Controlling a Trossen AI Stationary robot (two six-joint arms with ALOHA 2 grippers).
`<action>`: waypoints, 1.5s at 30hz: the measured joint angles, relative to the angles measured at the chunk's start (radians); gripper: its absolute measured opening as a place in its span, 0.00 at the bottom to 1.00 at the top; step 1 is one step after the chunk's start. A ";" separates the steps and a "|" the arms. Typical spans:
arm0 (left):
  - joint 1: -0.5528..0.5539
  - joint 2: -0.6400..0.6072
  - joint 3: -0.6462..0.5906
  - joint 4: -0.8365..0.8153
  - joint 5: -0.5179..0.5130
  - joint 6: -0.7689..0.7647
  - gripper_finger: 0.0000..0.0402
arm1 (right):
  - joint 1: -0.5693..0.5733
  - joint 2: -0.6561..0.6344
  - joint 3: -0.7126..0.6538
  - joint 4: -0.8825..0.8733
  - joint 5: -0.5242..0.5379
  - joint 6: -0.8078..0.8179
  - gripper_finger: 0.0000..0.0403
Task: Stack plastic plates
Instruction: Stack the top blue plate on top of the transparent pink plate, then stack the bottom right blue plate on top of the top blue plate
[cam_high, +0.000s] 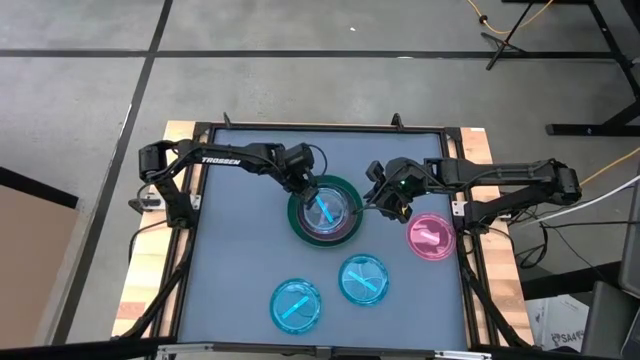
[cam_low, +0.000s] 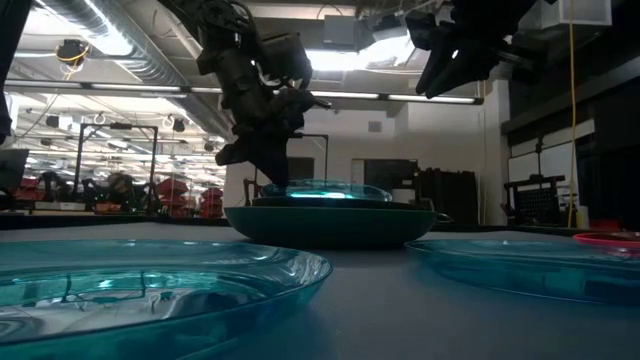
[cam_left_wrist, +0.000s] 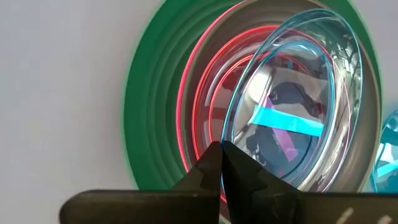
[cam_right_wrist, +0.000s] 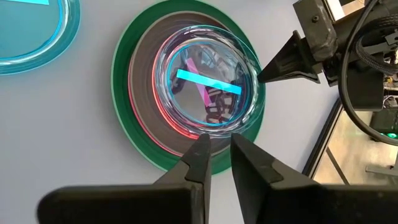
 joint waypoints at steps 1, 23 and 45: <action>0.000 0.000 0.000 0.000 0.000 0.000 0.00 | 0.000 0.000 0.000 0.000 0.000 0.000 0.13; 0.000 0.000 0.000 0.000 0.000 0.003 0.24 | 0.000 0.000 0.000 0.000 -0.004 0.023 0.13; -0.023 -0.132 0.001 -0.004 -0.001 0.175 0.25 | 0.000 0.000 0.000 -0.001 -0.101 0.304 0.14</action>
